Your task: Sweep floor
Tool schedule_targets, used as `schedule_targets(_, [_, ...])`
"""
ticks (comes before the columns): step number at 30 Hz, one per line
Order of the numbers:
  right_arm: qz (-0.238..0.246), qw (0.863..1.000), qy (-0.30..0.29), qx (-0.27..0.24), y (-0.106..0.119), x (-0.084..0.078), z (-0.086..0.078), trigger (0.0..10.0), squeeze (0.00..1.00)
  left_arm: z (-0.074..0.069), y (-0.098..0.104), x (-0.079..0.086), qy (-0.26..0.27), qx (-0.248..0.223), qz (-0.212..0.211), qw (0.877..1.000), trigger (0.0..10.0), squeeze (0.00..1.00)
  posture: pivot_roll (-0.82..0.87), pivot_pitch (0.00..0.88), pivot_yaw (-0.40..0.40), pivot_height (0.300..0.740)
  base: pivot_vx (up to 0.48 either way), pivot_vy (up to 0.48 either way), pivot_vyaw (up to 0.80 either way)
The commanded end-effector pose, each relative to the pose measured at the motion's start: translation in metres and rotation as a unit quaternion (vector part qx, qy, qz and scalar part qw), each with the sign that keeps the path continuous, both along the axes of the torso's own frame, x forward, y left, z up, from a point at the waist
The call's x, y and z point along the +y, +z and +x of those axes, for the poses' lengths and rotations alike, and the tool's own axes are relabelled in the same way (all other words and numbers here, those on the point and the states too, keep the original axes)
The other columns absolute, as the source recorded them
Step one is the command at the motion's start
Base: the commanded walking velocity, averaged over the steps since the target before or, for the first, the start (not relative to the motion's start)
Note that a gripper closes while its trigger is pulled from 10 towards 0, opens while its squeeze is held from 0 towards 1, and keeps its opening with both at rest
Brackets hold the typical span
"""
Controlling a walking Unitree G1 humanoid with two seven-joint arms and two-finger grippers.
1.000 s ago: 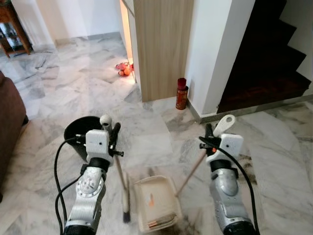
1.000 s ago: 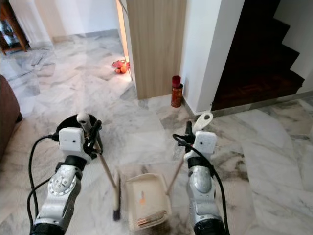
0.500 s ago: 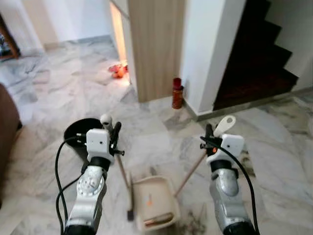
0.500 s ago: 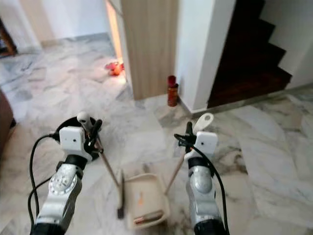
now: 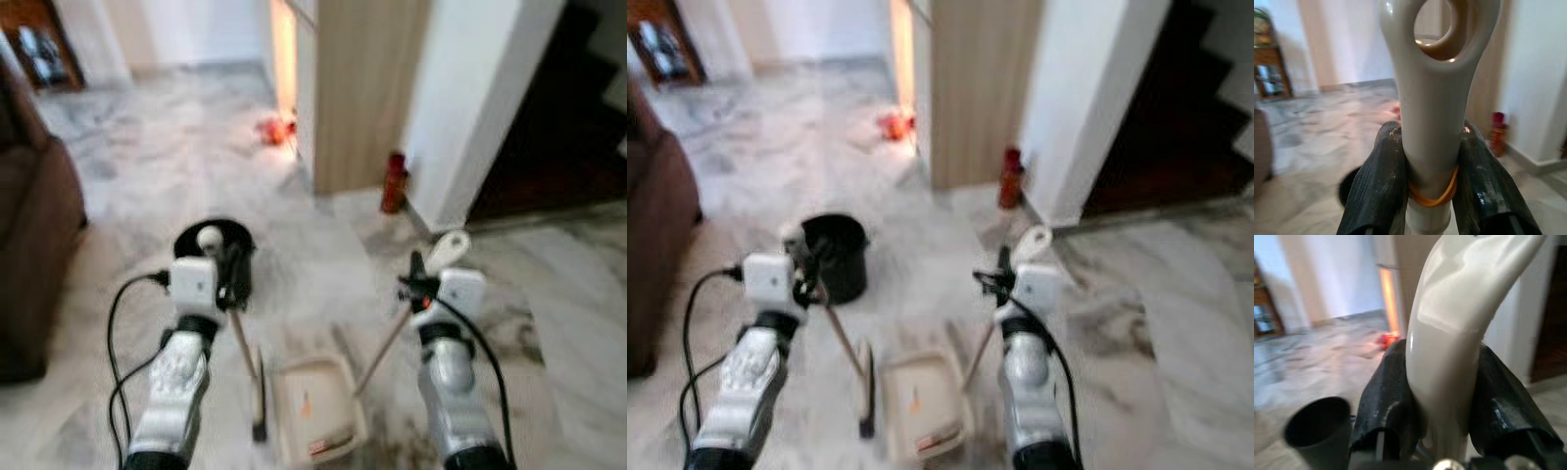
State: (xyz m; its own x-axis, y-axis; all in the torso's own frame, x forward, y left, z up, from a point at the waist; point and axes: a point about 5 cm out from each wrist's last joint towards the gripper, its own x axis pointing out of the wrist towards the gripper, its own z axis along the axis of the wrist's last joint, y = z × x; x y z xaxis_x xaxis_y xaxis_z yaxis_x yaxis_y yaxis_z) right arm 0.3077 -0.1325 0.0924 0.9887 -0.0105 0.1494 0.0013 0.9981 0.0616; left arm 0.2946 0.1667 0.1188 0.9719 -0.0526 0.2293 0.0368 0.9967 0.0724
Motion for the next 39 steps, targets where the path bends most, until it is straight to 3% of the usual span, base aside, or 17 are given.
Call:
schedule_targets(1, [0.014,1.0,-0.005,-0.021,0.0089,-0.0024,0.002,10.0,0.0,0.0019,0.0088,-0.0032,-0.003,-0.02,0.008,1.0,10.0,0.0,0.1,0.009,0.034,0.74,0.0,0.244,0.0])
schedule_targets(20, [0.015,1.0,0.007,-0.018,0.0081,-0.0001,0.0027,10.0,0.0,0.0031,0.0077,-0.0041,-0.002,-0.014,0.013,1.0,10.0,0.0,0.09,0.006,0.038,0.74,0.0,0.025,0.0])
schedule_targets(31, [0.017,1.0,0.011,-0.016,0.0072,-0.0004,0.0023,10.0,0.0,0.0033,0.0055,-0.0043,0.002,-0.007,0.018,1.0,10.0,0.0,0.09,0.001,0.038,0.74,0.0,0.0,0.72])
schedule_targets(39, [0.02,1.0,0.018,-0.009,0.0056,0.0018,0.0025,10.0,0.0,0.0031,0.0044,-0.0047,0.004,-0.004,0.021,1.0,10.0,0.0,0.09,0.0,0.038,0.74,0.216,0.0,0.0])
